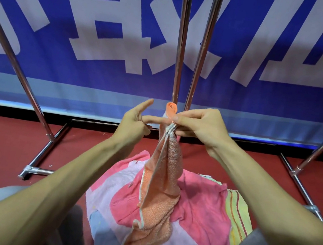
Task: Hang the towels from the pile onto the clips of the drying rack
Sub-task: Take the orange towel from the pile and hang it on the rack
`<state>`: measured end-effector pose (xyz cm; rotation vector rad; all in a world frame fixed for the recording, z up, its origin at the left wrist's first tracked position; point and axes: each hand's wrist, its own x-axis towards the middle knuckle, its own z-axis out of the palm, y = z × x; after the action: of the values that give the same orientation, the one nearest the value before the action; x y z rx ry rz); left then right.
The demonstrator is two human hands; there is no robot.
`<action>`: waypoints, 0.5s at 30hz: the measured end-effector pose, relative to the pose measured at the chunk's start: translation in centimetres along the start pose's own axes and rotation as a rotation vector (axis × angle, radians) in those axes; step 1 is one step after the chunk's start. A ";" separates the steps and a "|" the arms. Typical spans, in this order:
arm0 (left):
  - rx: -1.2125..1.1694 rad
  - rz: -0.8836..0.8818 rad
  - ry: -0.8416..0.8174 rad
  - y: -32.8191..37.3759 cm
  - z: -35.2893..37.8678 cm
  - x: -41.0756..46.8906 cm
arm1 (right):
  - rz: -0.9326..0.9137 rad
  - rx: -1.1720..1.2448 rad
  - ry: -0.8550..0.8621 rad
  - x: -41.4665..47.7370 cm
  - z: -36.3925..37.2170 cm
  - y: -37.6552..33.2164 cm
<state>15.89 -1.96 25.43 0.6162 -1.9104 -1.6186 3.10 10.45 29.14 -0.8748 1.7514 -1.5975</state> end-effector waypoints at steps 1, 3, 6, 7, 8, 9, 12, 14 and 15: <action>0.022 0.026 0.012 0.4 -0.3 -0.1 | -0.012 -0.011 -0.020 -0.1 -0.1 -0.1; 0.237 0.190 0.044 1.4 -1.3 -0.1 | -0.036 -0.043 -0.061 -0.2 -0.4 -0.4; 0.383 0.251 -0.047 2.1 -2.7 -0.1 | -0.123 -0.117 -0.137 -0.4 -0.8 -0.7; 0.370 0.208 -0.107 2.3 -2.8 -0.2 | -0.161 -0.141 -0.155 -0.5 -0.9 -0.9; 0.351 0.163 -0.170 2.5 -2.8 -0.3 | -0.194 -0.154 -0.167 -0.5 -1.0 -1.0; 0.321 0.133 -0.233 2.6 -2.6 -0.4 | -0.217 -0.156 -0.172 -0.5 -1.2 -1.2; 0.199 0.130 -0.288 2.9 -1.6 -0.8 | -0.251 -0.129 -0.133 0.0 -1.8 -1.2; 0.213 0.158 -0.214 2.8 -1.1 -0.8 | -0.253 -0.069 -0.086 0.4 -2.2 -0.9; 0.245 0.172 -0.174 2.7 -0.8 -0.8 | -0.244 -0.041 -0.066 0.6 -2.4 -0.8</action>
<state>17.05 -1.60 28.11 0.4032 -2.2445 -1.3799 0.91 11.39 30.14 -1.1857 1.6878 -1.6686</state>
